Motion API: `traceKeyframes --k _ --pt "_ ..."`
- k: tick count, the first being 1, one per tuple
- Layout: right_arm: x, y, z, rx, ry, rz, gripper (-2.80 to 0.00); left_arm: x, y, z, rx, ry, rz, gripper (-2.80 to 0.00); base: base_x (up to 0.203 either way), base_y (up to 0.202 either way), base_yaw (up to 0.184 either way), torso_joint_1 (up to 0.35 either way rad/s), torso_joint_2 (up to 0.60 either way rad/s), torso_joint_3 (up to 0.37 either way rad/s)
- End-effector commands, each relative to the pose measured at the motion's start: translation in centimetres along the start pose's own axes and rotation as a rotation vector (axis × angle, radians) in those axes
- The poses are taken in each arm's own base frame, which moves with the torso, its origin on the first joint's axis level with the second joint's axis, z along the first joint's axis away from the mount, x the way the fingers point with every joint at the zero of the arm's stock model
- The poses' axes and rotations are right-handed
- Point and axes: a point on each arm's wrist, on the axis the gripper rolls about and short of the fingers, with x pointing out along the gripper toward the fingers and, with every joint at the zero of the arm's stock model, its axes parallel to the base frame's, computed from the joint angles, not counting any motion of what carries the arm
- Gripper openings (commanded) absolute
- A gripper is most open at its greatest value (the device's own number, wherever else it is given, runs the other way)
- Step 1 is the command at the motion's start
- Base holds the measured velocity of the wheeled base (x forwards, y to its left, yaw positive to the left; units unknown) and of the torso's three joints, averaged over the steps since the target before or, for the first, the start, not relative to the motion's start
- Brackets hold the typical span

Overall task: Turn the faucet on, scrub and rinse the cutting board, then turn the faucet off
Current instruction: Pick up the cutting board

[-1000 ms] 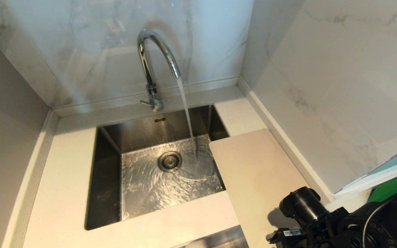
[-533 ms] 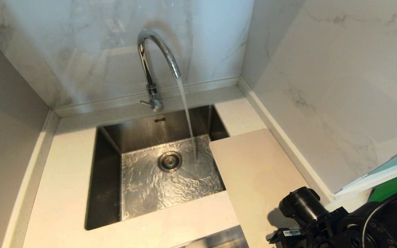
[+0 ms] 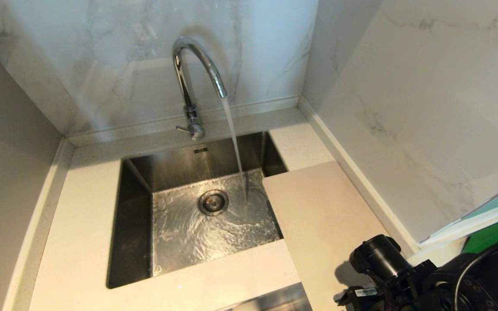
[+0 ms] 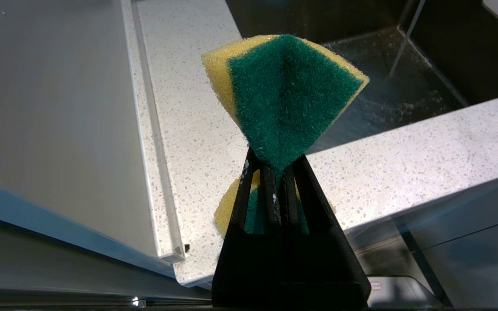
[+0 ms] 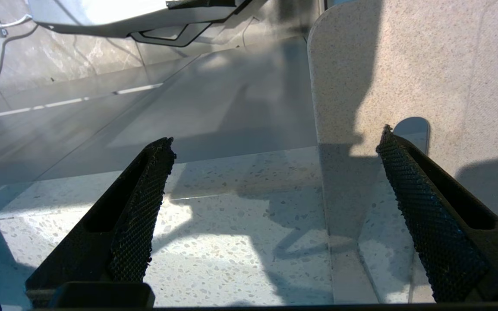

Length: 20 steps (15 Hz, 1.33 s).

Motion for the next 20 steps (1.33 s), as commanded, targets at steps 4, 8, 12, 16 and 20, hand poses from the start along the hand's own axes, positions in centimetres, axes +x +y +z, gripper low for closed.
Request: traceKeyframes --k 4,8,12,16,20 --pt "0.6 0.2 0.0 -0.015 0.02 0.025 0.0 0.0 0.0 0.0 0.0 0.0 0.0 -2.8 0.0 0.0 0.0 0.0 0.0 0.0" --pt "0.4 0.0 0.2 -0.021 0.015 0.013 0.0 0.0 0.0 0.0 0.0 0.0 0.0 -2.8 0.0 0.0 0.0 0.0 0.0 0.0" --pt "-0.6 -0.2 0.3 -0.021 0.001 -0.03 0.0 0.0 0.0 0.0 0.0 0.0 0.0 -2.8 0.0 0.0 0.0 0.0 0.0 0.0" --pt "-1.4 0.2 0.2 -0.023 -0.001 -0.054 0.0 0.0 0.0 0.0 0.0 0.0 0.0 -2.8 0.0 0.0 0.0 0.0 0.0 0.0" --pt "-1.4 0.1 0.2 -0.022 0.027 -0.068 0.0 0.0 0.0 0.0 0.0 0.0 0.0 -2.8 0.0 0.0 0.0 0.0 0.0 0.0"
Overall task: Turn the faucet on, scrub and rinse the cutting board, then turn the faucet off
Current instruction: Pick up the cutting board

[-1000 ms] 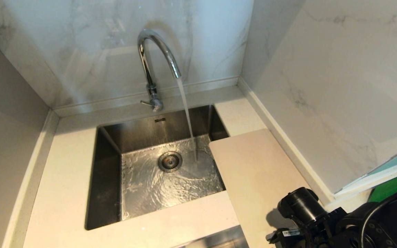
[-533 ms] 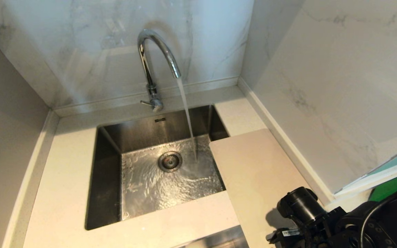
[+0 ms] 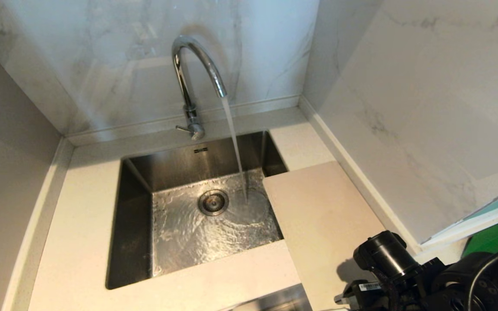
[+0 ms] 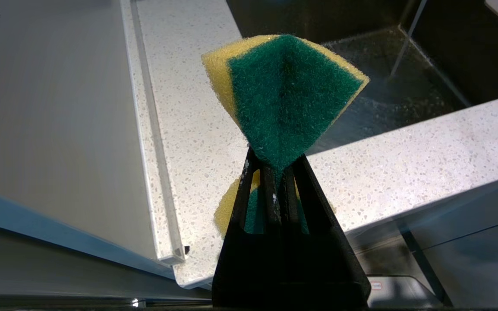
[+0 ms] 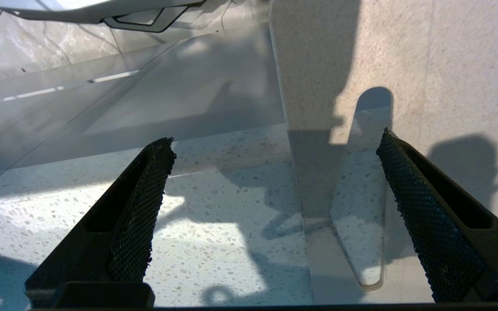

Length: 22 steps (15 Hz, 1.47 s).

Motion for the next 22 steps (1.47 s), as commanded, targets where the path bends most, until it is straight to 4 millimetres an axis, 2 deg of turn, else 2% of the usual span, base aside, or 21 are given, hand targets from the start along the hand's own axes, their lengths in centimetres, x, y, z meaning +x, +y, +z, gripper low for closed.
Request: traceKeyframes --k 1,11,18,22 --pt "-0.1 0.1 0.0 -0.009 -0.001 -0.001 0.0 0.0 0.0 0.0 0.0 -0.001 0.0 -2.8 0.0 0.0 0.0 0.0 0.0 0.0" --pt "1.2 0.7 0.5 -0.035 0.004 0.057 0.0 0.0 0.0 0.0 0.0 -0.001 0.0 -2.8 0.0 0.0 0.0 0.0 0.0 0.0" --pt "1.7 -0.3 1.5 -0.059 -0.008 0.046 0.0 0.0 0.0 0.0 0.0 -0.001 0.0 -2.8 0.0 0.0 0.0 0.0 0.0 0.0" --pt "1.8 0.4 1.3 -0.058 0.0 0.07 0.0 0.0 0.0 0.0 0.0 -0.001 0.0 -2.8 0.0 0.0 0.0 0.0 0.0 0.0"
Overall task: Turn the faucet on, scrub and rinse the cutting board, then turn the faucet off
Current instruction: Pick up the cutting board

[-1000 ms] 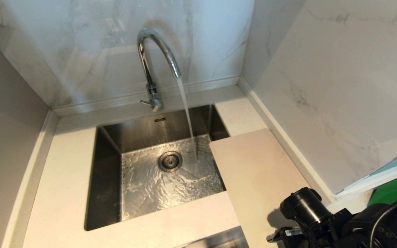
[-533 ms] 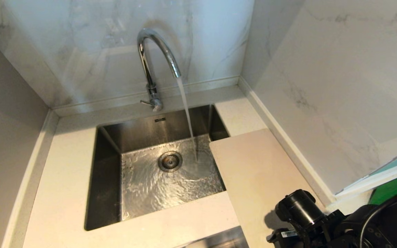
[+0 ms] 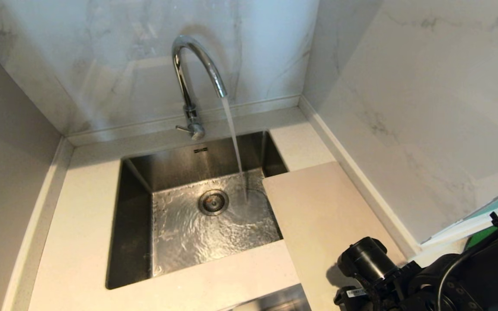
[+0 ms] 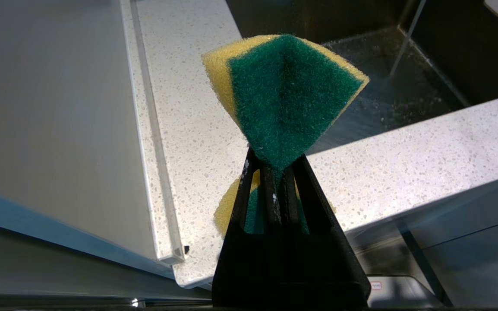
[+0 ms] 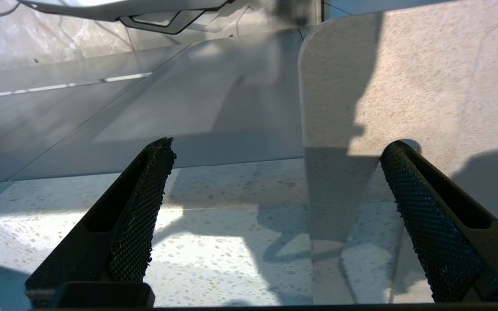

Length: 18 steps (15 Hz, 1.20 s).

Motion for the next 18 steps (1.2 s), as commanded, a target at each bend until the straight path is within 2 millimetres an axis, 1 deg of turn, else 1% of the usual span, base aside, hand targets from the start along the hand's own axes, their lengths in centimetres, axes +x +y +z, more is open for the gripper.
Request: traceKeyframes --k 1,3,7,9,11,13,14,18 --pt "0.0 0.4 -0.1 -0.007 0.003 0.01 0.0 0.0 0.0 0.0 0.0 -0.001 0.0 -2.8 0.0 0.0 0.0 0.0 0.0 0.0" --pt "0.0 0.7 -0.2 -0.007 0.005 0.016 0.0 0.0 0.0 0.0 0.0 -0.001 0.0 -2.8 0.0 0.0 0.0 0.0 0.0 0.0" --pt "0.6 1.4 -0.1 -0.019 0.013 0.056 0.0 0.0 0.0 0.0 0.0 -0.001 0.0 -2.8 0.0 0.0 0.0 0.0 0.0 0.0" --pt "0.8 1.1 0.0 -0.017 0.014 0.048 0.0 0.0 0.0 0.0 0.0 -0.001 0.0 -2.8 0.0 0.0 0.0 0.0 0.0 0.0" --pt "1.5 0.4 0.1 -0.011 0.022 -0.018 0.0 0.0 0.0 0.0 0.0 -0.001 0.0 -2.8 0.0 0.0 0.0 0.0 0.0 0.0" --pt "2.6 0.6 0.0 -0.009 0.055 -0.027 0.0 0.0 0.0 0.0 0.0 -0.001 0.0 -2.8 0.0 0.0 0.0 0.0 0.0 0.0" --pt "2.8 0.6 0.0 -0.008 0.055 -0.03 0.0 0.0 0.0 0.0 0.0 -0.001 0.0 -2.8 0.0 0.0 0.0 0.0 0.0 0.0" --pt "2.8 0.4 0.2 -0.011 0.063 -0.053 0.0 0.0 0.0 0.0 0.0 -0.001 0.0 -2.8 0.0 0.0 0.0 0.0 0.0 0.0"
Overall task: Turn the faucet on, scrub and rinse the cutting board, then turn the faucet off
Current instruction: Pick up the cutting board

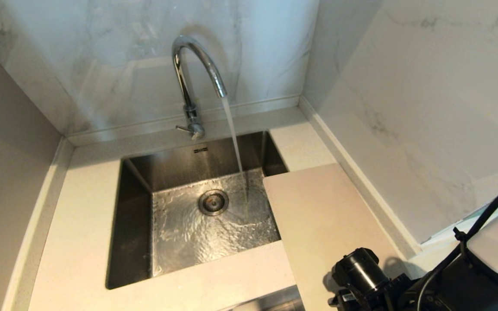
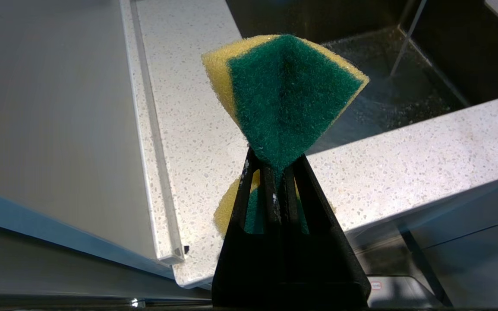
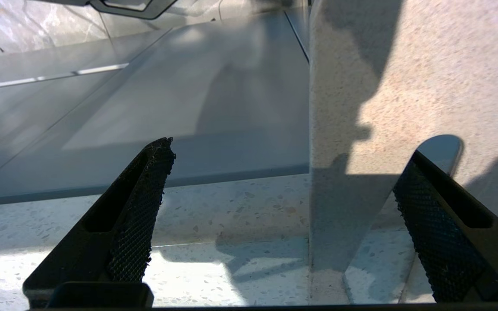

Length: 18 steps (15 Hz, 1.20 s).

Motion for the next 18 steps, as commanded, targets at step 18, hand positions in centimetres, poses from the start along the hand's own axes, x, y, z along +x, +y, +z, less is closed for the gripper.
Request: traceKeyframes --k 18 --pt "0.3 1.2 1.4 0.025 0.075 -0.075 0.0 0.0 0.0 0.0 0.0 -0.001 0.0 -2.8 0.0 0.0 0.0 0.0 0.0 0.0"
